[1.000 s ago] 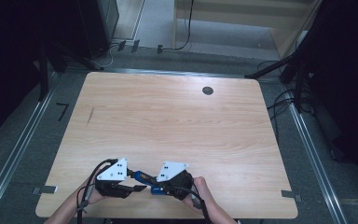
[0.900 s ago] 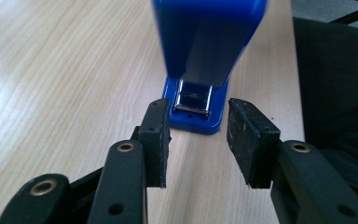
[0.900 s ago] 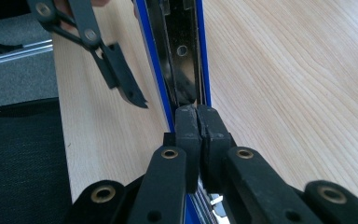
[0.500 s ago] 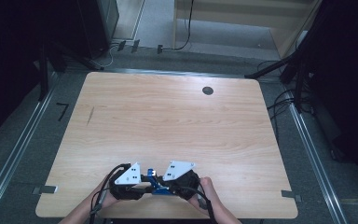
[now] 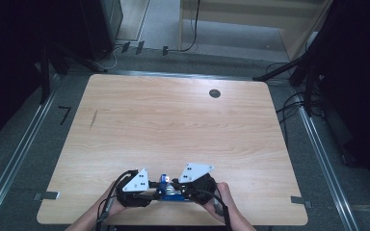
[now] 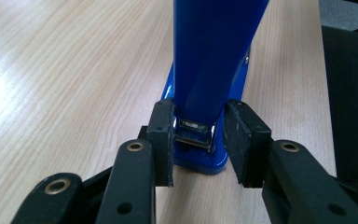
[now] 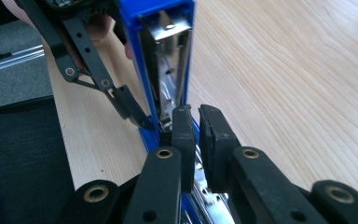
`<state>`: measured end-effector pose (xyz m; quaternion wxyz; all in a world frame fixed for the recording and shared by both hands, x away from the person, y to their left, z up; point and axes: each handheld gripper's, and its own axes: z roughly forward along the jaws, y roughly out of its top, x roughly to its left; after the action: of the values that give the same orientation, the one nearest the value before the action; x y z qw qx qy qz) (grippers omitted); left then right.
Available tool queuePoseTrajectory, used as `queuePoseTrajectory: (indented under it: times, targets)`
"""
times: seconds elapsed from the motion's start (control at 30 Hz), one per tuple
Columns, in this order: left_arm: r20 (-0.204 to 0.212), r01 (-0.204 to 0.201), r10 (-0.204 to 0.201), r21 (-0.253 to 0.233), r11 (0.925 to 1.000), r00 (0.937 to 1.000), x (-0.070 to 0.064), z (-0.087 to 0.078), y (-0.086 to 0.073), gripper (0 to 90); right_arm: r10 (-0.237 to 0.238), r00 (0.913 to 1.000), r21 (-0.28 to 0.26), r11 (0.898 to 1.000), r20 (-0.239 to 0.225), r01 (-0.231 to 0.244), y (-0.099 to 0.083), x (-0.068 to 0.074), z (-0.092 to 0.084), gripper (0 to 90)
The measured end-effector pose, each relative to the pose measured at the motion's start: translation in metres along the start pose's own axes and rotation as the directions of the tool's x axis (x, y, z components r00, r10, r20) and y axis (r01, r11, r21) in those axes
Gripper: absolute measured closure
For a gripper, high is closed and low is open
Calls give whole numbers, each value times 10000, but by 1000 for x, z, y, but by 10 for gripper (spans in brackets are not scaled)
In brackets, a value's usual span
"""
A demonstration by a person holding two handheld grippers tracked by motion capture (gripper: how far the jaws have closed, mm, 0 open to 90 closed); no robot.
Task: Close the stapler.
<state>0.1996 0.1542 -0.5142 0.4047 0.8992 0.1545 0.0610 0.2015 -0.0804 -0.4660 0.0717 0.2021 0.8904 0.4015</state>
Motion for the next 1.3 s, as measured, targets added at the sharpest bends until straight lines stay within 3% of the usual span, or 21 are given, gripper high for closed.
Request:
queuePoseTrajectory:
  times: [0.2, 0.47, 0.6, 0.77, 0.93, 1.03, 1.1, 1.3]
  targets:
    - [12, 31, -30, -461, 9989, 10000, 0, -5, 2, 656, 263, 9995, 236, 9994, 161, -267, -7, -4, -7, 853]
    - [-377, -321, 323, 64, 9995, 9988, -8, 6, 12, 651, 676, 9970, 511, 9963, 375, -695, -17, -15, -14, 840]
    - [-405, -258, 271, 323, 9991, 9988, -7, 9, 11, 645, 899, 9940, 646, 9935, 621, -939, -25, -21, -20, 835]
    - [-450, -251, 269, 399, 9989, 9986, -8, 12, 12, 654, 1395, 9862, 218, 9896, 892, -1420, -27, -28, -39, 814]
    - [-442, -191, 217, 583, 9981, 9988, -8, 12, 15, 650, 1565, 9822, -650, 9865, 1041, -1503, -13, -29, -56, 799]
    - [-444, -130, 156, 593, 9982, 9989, -8, 12, 15, 649, 1436, 9852, -985, 9860, 932, -1344, -2, -23, -60, 797]
    - [-450, -112, 138, 589, 9982, 9989, -8, 12, 15, 648, 1300, 9882, -936, 9881, 812, -1223, 4, -18, -57, 799]
    - [-404, -117, 141, 594, 9982, 9991, -9, 13, 15, 629, 729, 9933, -123, 9973, 897, -720, 3, -9, -44, 844]
